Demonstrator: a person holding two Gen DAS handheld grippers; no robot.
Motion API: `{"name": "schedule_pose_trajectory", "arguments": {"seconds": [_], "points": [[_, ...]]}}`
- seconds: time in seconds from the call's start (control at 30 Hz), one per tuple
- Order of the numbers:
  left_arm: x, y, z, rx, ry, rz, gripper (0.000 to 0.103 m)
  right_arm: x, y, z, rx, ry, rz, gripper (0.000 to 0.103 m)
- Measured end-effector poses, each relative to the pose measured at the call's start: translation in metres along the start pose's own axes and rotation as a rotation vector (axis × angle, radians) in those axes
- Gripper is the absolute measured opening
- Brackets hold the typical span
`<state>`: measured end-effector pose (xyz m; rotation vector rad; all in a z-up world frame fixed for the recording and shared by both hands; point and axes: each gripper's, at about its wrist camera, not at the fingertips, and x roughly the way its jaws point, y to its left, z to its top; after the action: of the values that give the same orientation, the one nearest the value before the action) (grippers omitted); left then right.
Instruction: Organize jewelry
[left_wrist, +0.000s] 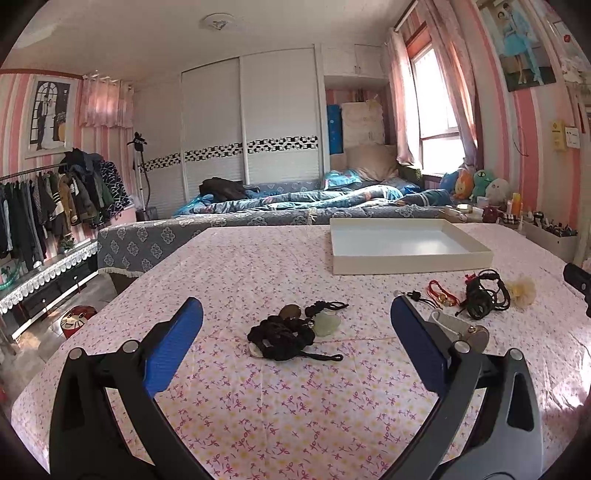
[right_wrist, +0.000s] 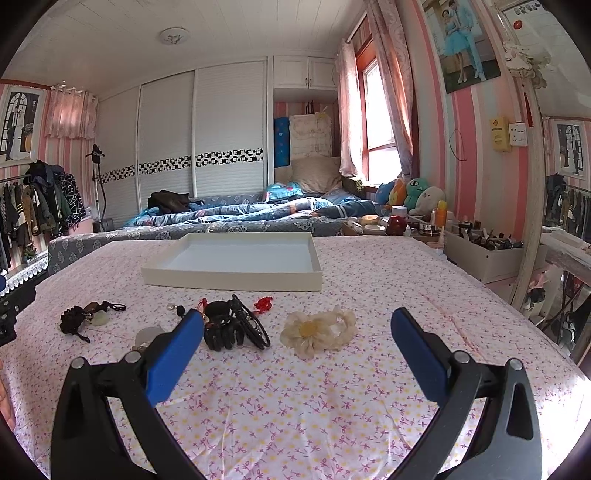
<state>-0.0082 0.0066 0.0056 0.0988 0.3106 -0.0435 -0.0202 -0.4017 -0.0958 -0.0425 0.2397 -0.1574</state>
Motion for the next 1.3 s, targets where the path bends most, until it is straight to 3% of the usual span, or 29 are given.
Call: {"name": "schedule_pose_trajectory", "arguments": {"seconds": [0.4,0.67,0.77,1.0,1.3], "points": [[0.0,-0.001,0.0,-0.001,0.001,-0.023,0.1,0.0,-0.001,0.0,-0.004,0.013,0.002,0.101],[0.009,-0.007,0.001,0.016,0.042,-0.012,0.1,0.018,0.002,0.004,-0.009,0.1,0.069,0.1],[0.013,-0.008,0.002,0.004,0.051,-0.014,0.1,0.031,0.003,0.007,0.009,0.154,0.11,0.09],[0.026,-0.007,0.004,-0.02,0.077,-0.039,0.1,0.07,0.006,0.005,0.001,0.284,0.156,0.055],[0.038,-0.003,0.005,-0.038,0.104,-0.062,0.1,0.104,0.013,0.0,-0.011,0.416,0.174,0.041]]}}
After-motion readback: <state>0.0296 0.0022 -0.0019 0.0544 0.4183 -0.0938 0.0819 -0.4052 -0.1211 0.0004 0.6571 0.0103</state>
